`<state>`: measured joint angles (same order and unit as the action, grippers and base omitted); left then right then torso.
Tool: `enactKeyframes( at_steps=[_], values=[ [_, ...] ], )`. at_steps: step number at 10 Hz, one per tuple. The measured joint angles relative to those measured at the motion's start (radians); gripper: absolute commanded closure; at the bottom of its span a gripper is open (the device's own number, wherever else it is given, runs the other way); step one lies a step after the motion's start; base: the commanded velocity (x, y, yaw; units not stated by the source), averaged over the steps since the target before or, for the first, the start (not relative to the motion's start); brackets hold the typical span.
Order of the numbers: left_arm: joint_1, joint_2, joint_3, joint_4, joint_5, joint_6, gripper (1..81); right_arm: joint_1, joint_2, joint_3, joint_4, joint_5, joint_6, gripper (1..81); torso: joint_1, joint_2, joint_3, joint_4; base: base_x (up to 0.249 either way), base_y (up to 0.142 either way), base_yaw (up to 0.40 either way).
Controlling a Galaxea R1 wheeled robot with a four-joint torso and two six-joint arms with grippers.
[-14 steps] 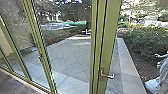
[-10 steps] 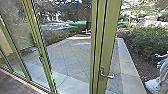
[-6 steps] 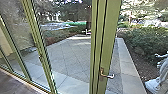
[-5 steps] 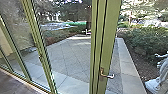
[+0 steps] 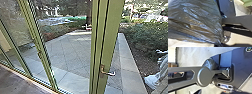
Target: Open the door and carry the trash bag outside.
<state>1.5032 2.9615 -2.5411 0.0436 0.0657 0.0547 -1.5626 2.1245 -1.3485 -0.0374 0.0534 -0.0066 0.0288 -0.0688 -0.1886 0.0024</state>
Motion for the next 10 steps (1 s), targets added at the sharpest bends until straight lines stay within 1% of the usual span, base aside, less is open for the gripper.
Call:
enactKeyframes(
  at_steps=[2, 5, 7, 9, 10],
  values=[
    [-0.002, 0.0, 0.0, 0.0, -0.003, 0.0, 81.1, 0.005, -0.083, 0.093, 0.0, 0.011, 0.0, 1.0, 0.0, 0.0, 0.001, 0.0, 0.0, 0.0, 0.0],
    [-0.002, 0.003, 0.0, 0.0, -0.003, 0.0, 81.1, 0.057, -0.24, 0.256, 0.0, 0.03, 0.0, 1.0, 0.0, 0.0, 0.001, 0.0, 0.0, 0.0, 0.0],
    [-0.001, 0.006, 0.0, 0.001, -0.003, 0.0, 81.1, 0.09, -0.341, 0.353, 0.001, 0.028, 0.0, 1.0, 0.0, 0.0, 0.001, 0.0, 0.0, 0.0, 0.0],
    [-0.001, 0.011, 0.0, 0.001, -0.003, 0.0, 81.1, 0.151, -0.419, 0.432, 0.022, 0.022, 0.0, 1.0, 0.0, 0.0, 0.001, 0.0, 0.0, 0.0, 0.0],
    [-0.001, 0.014, 0.0, 0.001, -0.003, 0.0, 81.1, 0.201, -0.469, 0.47, 0.06, 0.015, 0.0, 1.0, 0.0, 0.0, 0.001, 0.0, 0.0, 0.0, 0.0]
  ],
)
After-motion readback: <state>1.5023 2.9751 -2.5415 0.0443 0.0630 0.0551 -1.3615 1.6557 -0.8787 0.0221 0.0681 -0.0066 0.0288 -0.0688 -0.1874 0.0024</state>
